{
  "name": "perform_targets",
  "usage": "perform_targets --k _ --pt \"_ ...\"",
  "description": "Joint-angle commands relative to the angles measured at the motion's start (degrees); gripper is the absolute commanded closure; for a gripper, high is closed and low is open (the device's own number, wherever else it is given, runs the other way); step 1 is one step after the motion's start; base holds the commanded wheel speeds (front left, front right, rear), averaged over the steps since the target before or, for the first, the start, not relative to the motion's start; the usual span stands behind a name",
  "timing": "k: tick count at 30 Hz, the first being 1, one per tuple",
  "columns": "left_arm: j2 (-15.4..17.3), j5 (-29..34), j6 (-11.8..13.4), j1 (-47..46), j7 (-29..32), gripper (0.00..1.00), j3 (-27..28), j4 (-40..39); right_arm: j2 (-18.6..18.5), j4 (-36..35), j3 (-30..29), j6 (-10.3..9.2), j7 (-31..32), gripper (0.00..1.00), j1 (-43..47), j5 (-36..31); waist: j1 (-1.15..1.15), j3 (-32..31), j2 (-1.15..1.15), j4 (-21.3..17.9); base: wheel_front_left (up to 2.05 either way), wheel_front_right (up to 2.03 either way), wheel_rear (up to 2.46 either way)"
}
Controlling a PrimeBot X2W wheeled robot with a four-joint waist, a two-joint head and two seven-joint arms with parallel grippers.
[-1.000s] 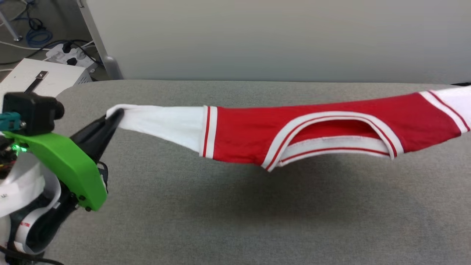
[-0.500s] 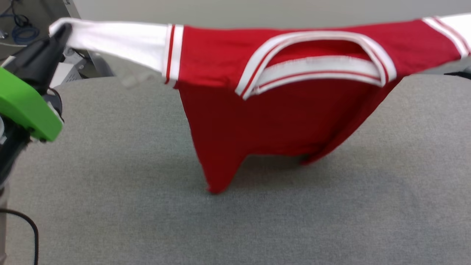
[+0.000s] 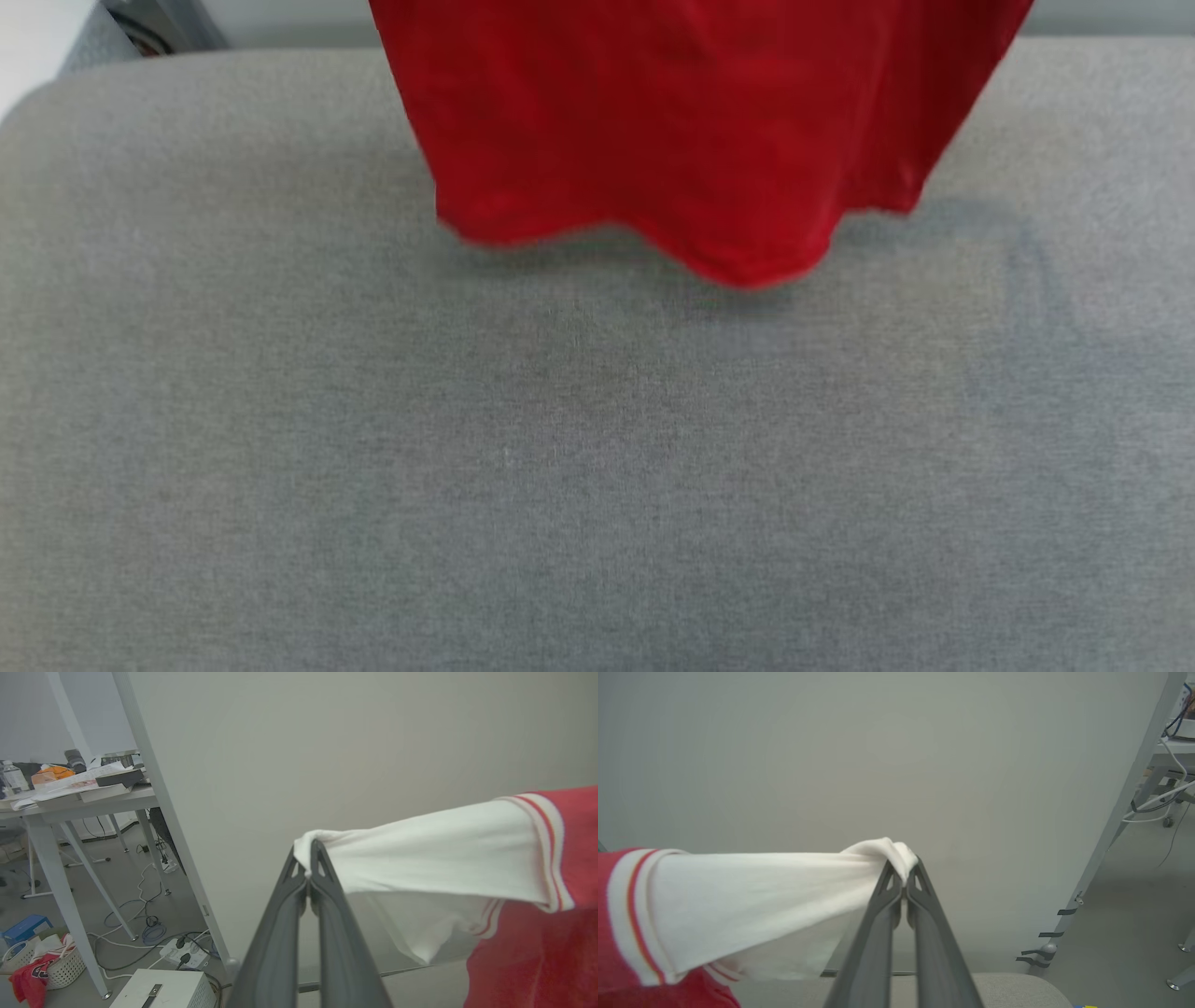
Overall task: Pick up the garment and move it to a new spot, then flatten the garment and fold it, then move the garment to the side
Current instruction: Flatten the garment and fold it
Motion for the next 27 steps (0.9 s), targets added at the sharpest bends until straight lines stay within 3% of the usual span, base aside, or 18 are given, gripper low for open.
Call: perform_targets --k 1,7,14,21,27 --pt "0.5 1.5 -0.2 -3.7 -1.1 1.00 -0.3 2.5 -0.5 1.9 0.3 -0.08 -1.5 1.00 -2.8 -1.5 0.00 8.1 0.00 -0.3 0.00 0.00 0.00" --pt "-1.5 4.6 -1.8 -18.1 -6.8 1.00 -4.6 13.8 -0.4 11.2 0.7 -0.08 -8.9 1.00 -14.5 -6.3 0.00 14.9 0.00 0.3 0.00 0.00 0.00" --pt "-6.6 8.3 -2.5 -31.9 -20.7 1.00 -8.5 31.0 2.3 22.4 -2.7 -0.08 -20.8 1.00 -26.1 -13.4 0.00 21.1 0.00 2.1 0.00 0.00 0.00" --pt "-8.4 7.8 -2.9 -32.1 -26.8 1.00 -11.8 39.2 4.2 28.0 -3.1 -0.08 -26.7 1.00 -25.5 -15.3 0.00 22.0 0.00 2.9 0.00 0.00 0.00" --pt "-9.2 4.3 -3.0 -25.3 -29.4 1.00 -16.3 41.8 4.1 30.8 -0.5 -0.08 -28.4 1.00 -19.1 -13.5 0.00 19.6 0.00 3.5 0.00 0.00 0.00"
